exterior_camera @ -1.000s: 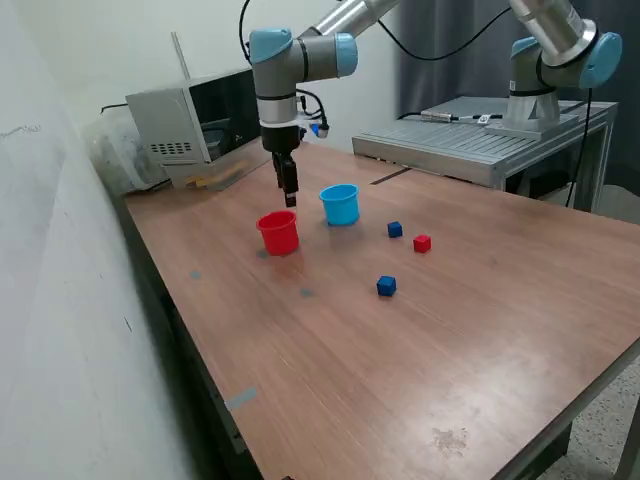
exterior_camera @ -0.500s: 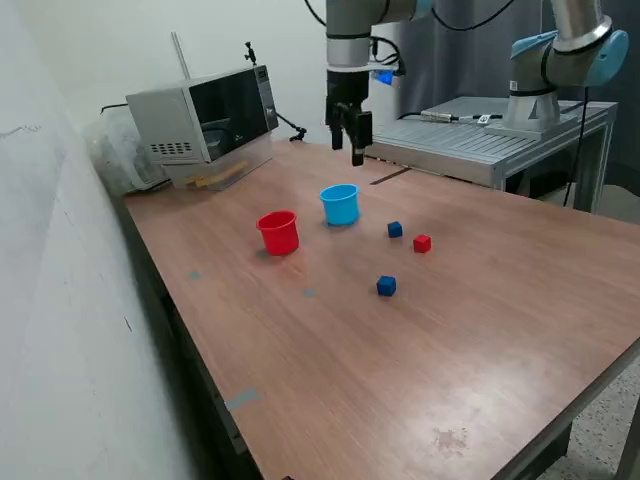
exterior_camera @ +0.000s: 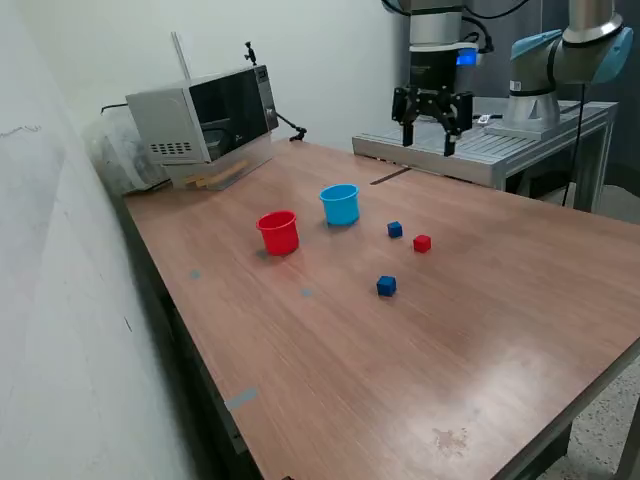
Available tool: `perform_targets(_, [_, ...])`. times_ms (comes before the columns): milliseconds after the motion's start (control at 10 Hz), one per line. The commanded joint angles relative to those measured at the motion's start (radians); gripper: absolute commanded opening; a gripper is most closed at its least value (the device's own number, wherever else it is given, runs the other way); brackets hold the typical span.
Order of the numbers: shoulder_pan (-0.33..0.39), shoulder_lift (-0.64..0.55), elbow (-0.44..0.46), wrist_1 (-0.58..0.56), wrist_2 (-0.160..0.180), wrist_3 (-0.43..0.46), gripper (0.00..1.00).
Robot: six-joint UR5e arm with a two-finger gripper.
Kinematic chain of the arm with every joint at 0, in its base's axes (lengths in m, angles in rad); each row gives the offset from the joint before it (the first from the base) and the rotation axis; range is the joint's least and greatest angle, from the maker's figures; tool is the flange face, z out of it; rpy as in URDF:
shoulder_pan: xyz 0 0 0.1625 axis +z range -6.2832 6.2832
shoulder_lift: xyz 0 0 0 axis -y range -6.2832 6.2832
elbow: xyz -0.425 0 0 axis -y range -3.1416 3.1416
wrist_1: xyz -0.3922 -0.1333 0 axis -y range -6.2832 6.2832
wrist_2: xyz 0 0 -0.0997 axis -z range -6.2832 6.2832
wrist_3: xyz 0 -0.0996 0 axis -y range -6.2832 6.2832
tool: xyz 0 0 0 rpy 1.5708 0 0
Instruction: Place red objects in the red bin, and blue objects in the blue bin.
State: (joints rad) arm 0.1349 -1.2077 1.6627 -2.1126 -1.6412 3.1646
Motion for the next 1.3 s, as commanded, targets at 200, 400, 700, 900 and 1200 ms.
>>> perform_targets(200, [0.202, 0.18, -0.187, -0.004, 0.096, -0.058, 1.0])
perform_targets(400, [0.204, 0.238, -0.23, -0.007, 0.098, -0.077, 1.0])
perform_targets(700, [0.16, 0.281, -0.254, -0.023, 0.098, -0.141, 1.0])
perform_targets(900, [0.126, 0.312, -0.288, -0.023, 0.098, -0.19, 1.0])
perform_targets(1200, [0.074, 0.372, -0.342, -0.023, 0.1, -0.28, 1.0])
